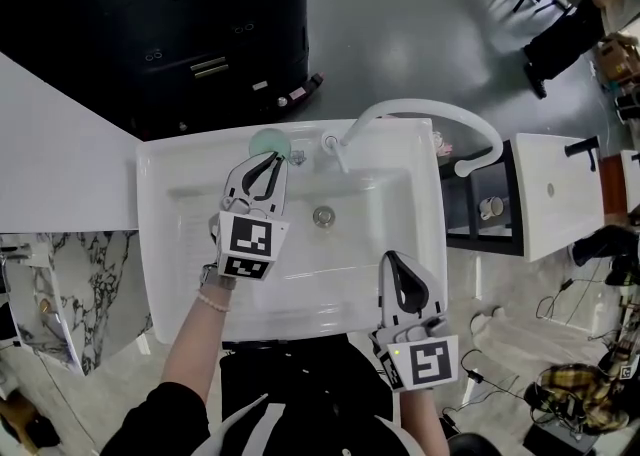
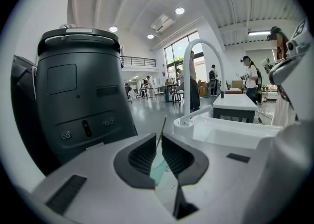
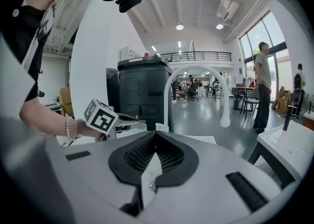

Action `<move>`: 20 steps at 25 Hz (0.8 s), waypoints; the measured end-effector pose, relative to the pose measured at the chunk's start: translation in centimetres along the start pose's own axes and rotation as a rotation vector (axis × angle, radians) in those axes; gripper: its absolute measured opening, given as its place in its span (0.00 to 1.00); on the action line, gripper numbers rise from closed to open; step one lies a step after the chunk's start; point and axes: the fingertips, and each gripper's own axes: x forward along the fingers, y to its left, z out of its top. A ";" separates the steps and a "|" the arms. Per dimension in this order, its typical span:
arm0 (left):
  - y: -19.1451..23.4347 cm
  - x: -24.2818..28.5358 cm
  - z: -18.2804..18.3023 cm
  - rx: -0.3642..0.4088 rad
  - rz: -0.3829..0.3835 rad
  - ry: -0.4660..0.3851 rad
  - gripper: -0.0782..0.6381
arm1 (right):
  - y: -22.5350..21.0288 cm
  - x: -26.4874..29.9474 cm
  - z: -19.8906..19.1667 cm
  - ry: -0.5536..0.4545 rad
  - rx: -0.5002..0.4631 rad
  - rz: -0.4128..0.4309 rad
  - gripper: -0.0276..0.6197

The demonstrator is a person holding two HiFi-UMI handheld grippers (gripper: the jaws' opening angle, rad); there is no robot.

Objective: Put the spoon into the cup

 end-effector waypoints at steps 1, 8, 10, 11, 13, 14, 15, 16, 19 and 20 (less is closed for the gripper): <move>-0.1 0.0 -0.1 -0.002 -0.005 0.004 0.15 | 0.1 0.0 0.1 -0.001 -0.002 0.001 0.04; -0.7 0.2 -0.5 -0.015 -0.044 0.029 0.26 | 0.1 -0.2 0.1 -0.001 -0.004 0.001 0.04; -0.8 0.1 -0.5 -0.019 -0.054 0.033 0.29 | 0.2 -0.3 0.2 -0.004 -0.007 0.000 0.04; -0.8 0.0 -0.5 -0.021 -0.058 0.034 0.30 | 0.2 -0.3 0.3 -0.006 -0.008 -0.001 0.04; -0.8 -0.2 -0.5 -0.026 -0.069 0.036 0.33 | 0.3 -0.4 0.3 -0.008 -0.010 0.001 0.04; -0.9 -0.2 -0.5 -0.028 -0.074 0.038 0.34 | 0.4 -0.4 0.4 -0.007 -0.010 0.003 0.04; -0.9 -0.3 -0.6 -0.029 -0.079 0.041 0.36 | 0.5 -0.4 0.4 -0.008 -0.010 0.005 0.04; -1.0 -0.3 -0.7 -0.030 -0.083 0.046 0.37 | 0.6 -0.4 0.4 -0.010 -0.010 0.008 0.04; -1.0 -0.5 -1.0 -0.030 -0.085 0.059 0.39 | 0.8 -0.4 0.5 -0.015 -0.012 0.014 0.04; -1.0 -0.5 -1.0 -0.030 -0.084 0.061 0.40 | 0.9 -0.4 0.6 -0.018 -0.013 0.015 0.04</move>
